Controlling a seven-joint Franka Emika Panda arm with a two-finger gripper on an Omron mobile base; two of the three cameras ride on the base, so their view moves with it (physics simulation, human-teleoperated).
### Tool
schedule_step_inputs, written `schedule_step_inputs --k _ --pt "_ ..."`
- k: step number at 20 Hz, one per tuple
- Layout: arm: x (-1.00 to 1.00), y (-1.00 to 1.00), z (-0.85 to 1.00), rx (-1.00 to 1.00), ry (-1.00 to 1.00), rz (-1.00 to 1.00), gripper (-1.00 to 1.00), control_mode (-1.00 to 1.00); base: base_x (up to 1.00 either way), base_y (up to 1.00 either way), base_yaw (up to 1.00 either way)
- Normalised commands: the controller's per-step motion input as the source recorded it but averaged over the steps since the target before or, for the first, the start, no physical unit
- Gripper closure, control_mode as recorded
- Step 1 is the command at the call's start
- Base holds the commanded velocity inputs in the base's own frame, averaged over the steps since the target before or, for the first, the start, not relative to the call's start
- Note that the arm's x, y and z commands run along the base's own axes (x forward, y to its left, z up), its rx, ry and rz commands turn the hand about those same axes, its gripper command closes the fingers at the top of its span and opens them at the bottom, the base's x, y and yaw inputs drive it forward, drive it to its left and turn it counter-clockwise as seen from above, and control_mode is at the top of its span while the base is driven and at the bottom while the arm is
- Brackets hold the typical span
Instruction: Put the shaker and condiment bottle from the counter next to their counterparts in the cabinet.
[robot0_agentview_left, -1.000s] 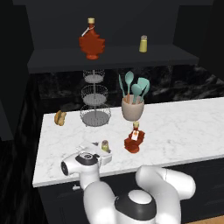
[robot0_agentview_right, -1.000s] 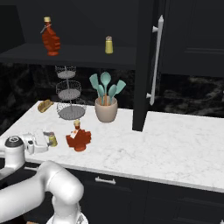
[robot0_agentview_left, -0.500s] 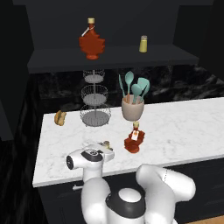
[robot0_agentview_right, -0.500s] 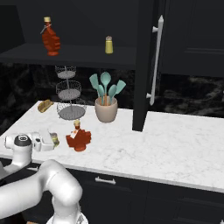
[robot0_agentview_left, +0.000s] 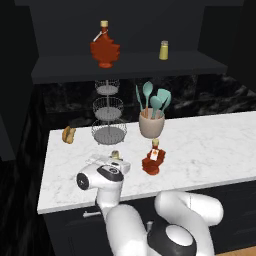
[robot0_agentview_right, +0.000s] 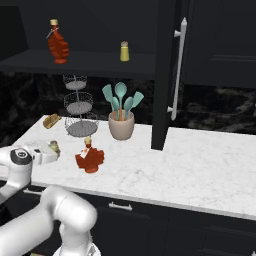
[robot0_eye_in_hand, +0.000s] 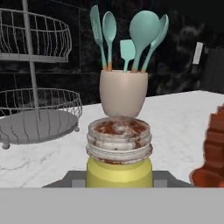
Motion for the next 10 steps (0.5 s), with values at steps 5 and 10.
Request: schedule_step_inputs --k 5,10 --pt "-0.19 0.0 0.96 0.07 0.18 0.31 1.0 -1.0 0.0 0.0 0.0" --pt "-0.35 0.0 1.0 0.08 0.05 0.25 1.0 -1.0 0.0 0.0 0.0"
